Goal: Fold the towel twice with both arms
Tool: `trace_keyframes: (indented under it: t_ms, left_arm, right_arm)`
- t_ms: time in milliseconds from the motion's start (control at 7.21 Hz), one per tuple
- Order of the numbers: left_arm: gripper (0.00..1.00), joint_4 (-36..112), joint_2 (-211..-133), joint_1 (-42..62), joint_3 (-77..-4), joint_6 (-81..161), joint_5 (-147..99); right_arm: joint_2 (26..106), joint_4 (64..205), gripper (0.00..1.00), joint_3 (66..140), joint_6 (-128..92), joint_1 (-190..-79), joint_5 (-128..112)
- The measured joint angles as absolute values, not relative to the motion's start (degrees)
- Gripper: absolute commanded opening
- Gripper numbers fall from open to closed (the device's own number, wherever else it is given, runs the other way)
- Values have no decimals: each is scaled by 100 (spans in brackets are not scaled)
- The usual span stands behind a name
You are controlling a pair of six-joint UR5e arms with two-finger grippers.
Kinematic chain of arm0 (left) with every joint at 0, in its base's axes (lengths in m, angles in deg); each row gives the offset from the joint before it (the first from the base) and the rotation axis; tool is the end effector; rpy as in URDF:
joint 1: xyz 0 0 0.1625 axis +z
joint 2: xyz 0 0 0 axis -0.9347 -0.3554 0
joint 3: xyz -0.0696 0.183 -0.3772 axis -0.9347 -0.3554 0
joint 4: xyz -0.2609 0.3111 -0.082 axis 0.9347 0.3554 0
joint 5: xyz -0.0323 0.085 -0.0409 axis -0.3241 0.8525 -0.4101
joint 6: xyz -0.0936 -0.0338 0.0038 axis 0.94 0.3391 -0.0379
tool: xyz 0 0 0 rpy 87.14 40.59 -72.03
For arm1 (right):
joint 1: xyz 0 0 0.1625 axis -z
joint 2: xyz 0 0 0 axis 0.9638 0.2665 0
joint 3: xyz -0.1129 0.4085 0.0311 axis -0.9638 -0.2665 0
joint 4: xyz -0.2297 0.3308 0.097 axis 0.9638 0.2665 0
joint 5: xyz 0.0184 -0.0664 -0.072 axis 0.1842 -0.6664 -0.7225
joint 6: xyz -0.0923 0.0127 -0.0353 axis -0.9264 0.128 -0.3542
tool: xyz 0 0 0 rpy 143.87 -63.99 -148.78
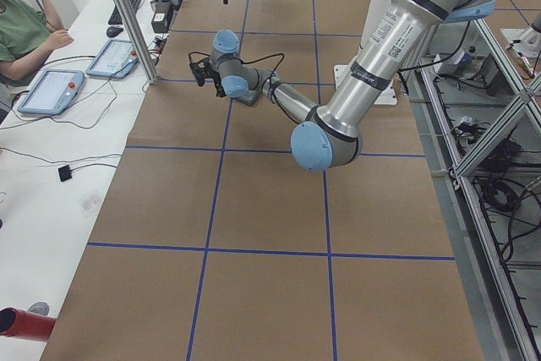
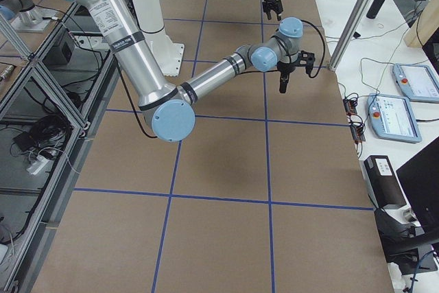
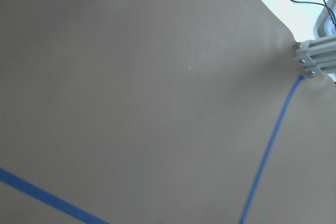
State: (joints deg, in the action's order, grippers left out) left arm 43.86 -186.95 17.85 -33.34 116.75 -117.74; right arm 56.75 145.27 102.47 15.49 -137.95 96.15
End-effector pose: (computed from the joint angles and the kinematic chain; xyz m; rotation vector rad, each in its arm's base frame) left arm 0.3749 -0.6136 0.2866 0.0694 1.1177 -0.5963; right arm -0.2337 -0.6304 0.3394 0.0637 -0.8479 0.1917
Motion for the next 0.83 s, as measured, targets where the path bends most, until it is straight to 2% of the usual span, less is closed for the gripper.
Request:
trace_keyframes:
  t_ms: [416, 832]
  left_arm:
    - [100, 3493, -18103, 1211, -3569, 8859, -11842]
    - [100, 3444, -17180, 479, -3644, 6280, -12460]
  right_arm:
    - [5775, 15684, 100, 10295, -476, -14095, 8992]
    - [6269, 15791, 100, 10392, -1763, -14660, 9308]
